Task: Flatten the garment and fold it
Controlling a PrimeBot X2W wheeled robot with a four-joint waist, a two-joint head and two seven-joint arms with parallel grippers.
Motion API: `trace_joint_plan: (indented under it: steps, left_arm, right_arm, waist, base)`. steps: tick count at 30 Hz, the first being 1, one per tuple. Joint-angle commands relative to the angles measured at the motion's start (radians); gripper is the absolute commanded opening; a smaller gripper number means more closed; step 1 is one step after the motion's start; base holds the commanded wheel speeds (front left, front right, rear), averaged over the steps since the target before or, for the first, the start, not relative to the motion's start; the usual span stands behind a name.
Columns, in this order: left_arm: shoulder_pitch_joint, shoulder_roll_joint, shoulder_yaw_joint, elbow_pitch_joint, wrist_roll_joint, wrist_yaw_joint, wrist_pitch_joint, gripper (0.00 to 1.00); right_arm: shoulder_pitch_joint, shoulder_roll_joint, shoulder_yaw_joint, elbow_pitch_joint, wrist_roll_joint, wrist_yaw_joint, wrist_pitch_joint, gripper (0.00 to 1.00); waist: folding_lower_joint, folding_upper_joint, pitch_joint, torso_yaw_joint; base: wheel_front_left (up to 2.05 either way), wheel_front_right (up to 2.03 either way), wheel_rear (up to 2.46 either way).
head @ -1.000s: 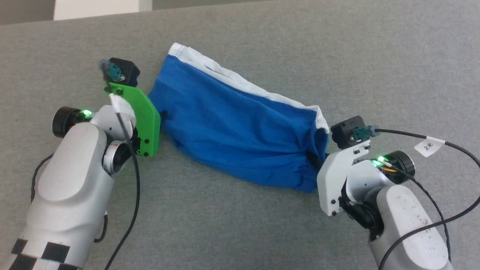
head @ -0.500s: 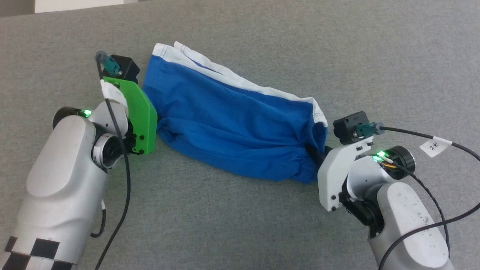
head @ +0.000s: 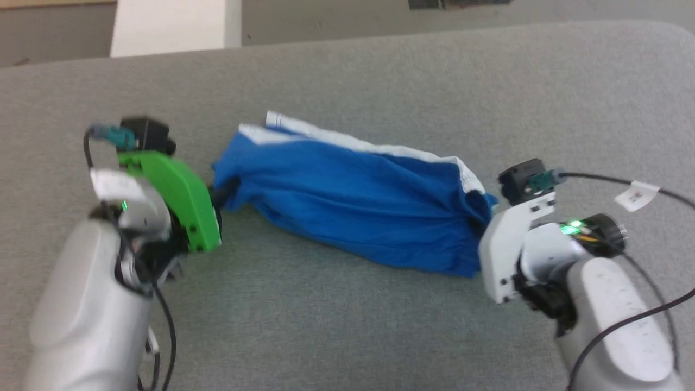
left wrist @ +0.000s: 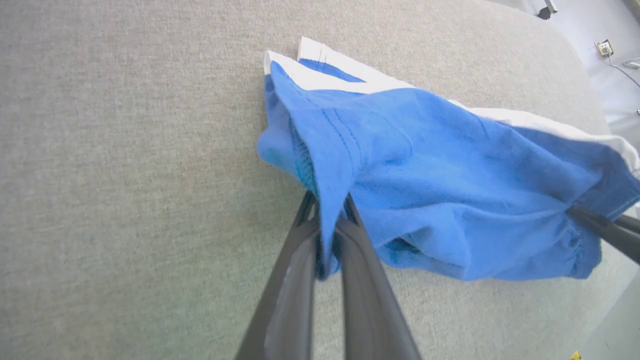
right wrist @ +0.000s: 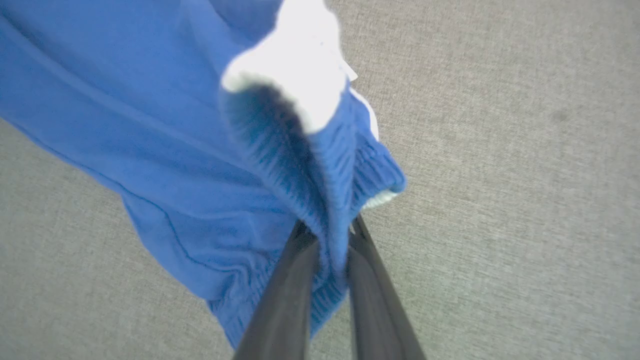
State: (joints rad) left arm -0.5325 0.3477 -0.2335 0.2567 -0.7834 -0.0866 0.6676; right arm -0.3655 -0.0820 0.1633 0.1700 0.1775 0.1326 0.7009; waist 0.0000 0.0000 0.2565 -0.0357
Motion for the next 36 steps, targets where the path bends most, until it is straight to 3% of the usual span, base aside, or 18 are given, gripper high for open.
trace_joint_plan:
  steps: [1, 9, 16, 17, 18, 19, 27, 31, 36]
  left_arm:
    - [0.056, -0.003, 0.011, -0.034, -0.015, 0.006, -0.013, 0.00]
    - [0.341, -0.027, 0.004, -0.248, -0.068, 0.059, -0.006, 0.00]
    - [0.476, -0.053, -0.051, -0.301, -0.088, 0.082, 0.031, 0.00]
    - [0.477, -0.062, -0.051, -0.300, -0.093, 0.086, 0.028, 0.03]
    - [0.472, -0.064, -0.050, -0.299, -0.089, 0.088, 0.022, 1.00]
    - [0.467, -0.062, -0.049, -0.298, -0.083, 0.089, 0.017, 1.00]
    - [0.394, -0.036, 0.035, -0.328, -0.052, 0.086, -0.088, 1.00]
    - [0.357, -0.001, 0.106, -0.329, 0.076, 0.068, -0.311, 1.00]
    - [0.329, -0.005, 0.165, -0.291, 0.265, 0.035, -0.758, 1.00]
  right_arm:
    - [-0.020, -0.032, -0.007, -0.011, 0.013, -0.002, 0.025, 0.00]
    - [0.013, -0.141, -0.021, -0.083, 0.073, -0.002, 0.188, 0.00]
    - [0.058, -0.143, -0.037, -0.060, 0.066, -0.002, 0.218, 0.00]
    - [0.066, -0.136, -0.043, -0.048, 0.062, -0.002, 0.205, 0.09]
    - [0.074, -0.127, -0.051, -0.033, 0.057, -0.002, 0.196, 0.27]
    - [0.078, -0.123, -0.053, -0.024, 0.053, -0.002, 0.188, 1.00]
    - [0.112, -0.057, -0.139, -0.053, 0.043, -0.002, 0.037, 1.00]
    - [0.161, -0.012, -0.206, -0.107, 0.000, -0.002, -0.011, 1.00]
    - [0.205, 0.023, -0.238, -0.155, -0.037, -0.002, -0.017, 1.00]
  waist:
    - [0.0000, 0.0000, -0.040, 0.036]
    - [0.0000, 0.0000, -0.059, 0.066]
    - [0.0000, 0.0000, -0.048, 0.077]
    - [0.0000, 0.0000, -0.048, 0.078]
    - [0.0000, 0.0000, -0.049, 0.079]
    - [0.0000, 0.0000, -0.050, 0.078]
    - [0.0000, 0.0000, -0.076, 0.060]
    - [0.0000, 0.0000, -0.079, 0.048]
    - [0.0000, 0.0000, -0.068, 0.043]
  base:
    - [0.00, 0.00, 0.00]
    - [0.00, 0.00, 0.00]
    - [0.00, 0.00, 0.00]
    - [0.00, 0.00, 0.00]
    - [0.00, 0.00, 0.00]
    - [0.00, 0.00, 0.00]
    - [0.00, 0.00, 0.00]
    - [0.00, 0.00, 0.00]
    - [0.00, 0.00, 0.00]
